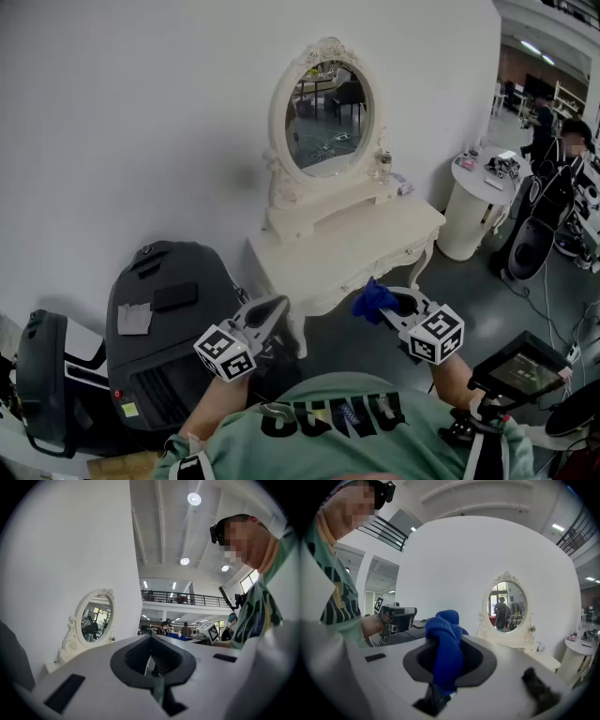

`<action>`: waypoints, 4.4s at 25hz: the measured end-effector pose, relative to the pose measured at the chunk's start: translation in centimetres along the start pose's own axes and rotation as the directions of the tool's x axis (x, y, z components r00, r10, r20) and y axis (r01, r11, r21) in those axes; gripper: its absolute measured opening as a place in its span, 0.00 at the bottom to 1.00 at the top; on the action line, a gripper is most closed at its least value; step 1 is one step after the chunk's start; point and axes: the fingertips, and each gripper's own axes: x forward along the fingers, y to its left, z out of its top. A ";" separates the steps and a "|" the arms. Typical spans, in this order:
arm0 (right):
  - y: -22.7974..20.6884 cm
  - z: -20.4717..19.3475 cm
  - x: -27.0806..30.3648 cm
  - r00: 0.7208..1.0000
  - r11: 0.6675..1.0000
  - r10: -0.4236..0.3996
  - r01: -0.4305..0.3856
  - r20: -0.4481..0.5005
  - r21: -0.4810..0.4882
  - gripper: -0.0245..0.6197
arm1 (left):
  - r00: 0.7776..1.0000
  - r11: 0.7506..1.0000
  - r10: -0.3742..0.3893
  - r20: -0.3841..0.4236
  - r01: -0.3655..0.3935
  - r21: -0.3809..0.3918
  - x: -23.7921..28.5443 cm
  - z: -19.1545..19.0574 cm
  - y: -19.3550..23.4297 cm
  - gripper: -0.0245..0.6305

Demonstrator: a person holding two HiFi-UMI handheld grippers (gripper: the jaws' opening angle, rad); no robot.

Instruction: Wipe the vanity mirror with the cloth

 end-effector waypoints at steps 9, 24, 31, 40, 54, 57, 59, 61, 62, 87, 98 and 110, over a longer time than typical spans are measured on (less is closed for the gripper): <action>0.4 0.1 0.3 1.000 1.000 0.011 -0.011 -0.005 -0.013 0.15 | 1.000 1.000 0.000 -0.001 0.000 -0.008 -0.2 -0.1 0.2 0.05; -2.5 -0.1 -2.9 0.998 0.998 0.060 -0.061 0.036 0.016 0.15 | 1.000 1.000 0.005 -0.002 -0.005 0.007 4.3 -0.6 -1.9 0.05; -6.3 -1.0 -7.4 0.998 0.999 0.052 -0.052 0.031 0.000 0.15 | 1.000 1.000 -0.020 0.010 0.020 0.012 9.5 -1.7 -5.0 0.05; -12.0 -2.5 -11.3 0.999 0.999 -0.002 0.001 0.032 0.038 0.15 | 0.995 0.995 -0.094 -0.018 0.094 -0.015 16.7 -3.6 -7.3 0.05; -19.3 0.8 5.2 0.999 0.999 -0.030 0.029 0.015 0.039 0.15 | 0.988 0.987 -0.156 -0.004 0.156 -0.031 21.2 -1.3 9.5 0.05; -20.9 3.2 10.5 0.999 0.999 -0.035 0.035 0.009 0.008 0.15 | 0.988 0.988 -0.152 -0.008 0.151 -0.037 20.8 -0.6 14.5 0.05; -21.9 4.5 13.7 1.000 1.000 -0.028 0.029 0.007 -0.012 0.15 | 0.990 0.989 -0.141 -0.009 0.141 -0.039 20.7 -0.1 17.6 0.05; -22.9 5.6 16.3 1.000 0.999 -0.017 0.017 0.006 -0.031 0.15 | 0.992 0.991 -0.125 -0.008 0.125 -0.042 21.0 0.3 20.3 0.05; -23.4 6.0 17.4 1.000 0.999 -0.011 0.011 0.002 -0.040 0.15 | 0.993 0.992 -0.116 -0.005 0.116 -0.046 21.2 0.5 21.5 0.05; -46.1 33.2 40.3 0.881 0.598 -0.079 0.416 0.466 -0.685 0.15 | 0.947 0.948 0.318 0.052 -0.319 0.014 24.4 4.6 35.2 0.05; -46.3 36.4 50.5 0.843 0.197 -0.155 0.538 0.516 -0.820 0.15 | 0.939 0.941 0.337 0.064 -0.339 0.023 20.4 5.9 37.6 0.05; -54.0 38.9 47.5 0.750 0.094 -0.234 0.650 0.618 -0.754 0.15 | 0.939 0.940 0.340 0.056 -0.340 -0.001 20.9 5.4 39.3 0.05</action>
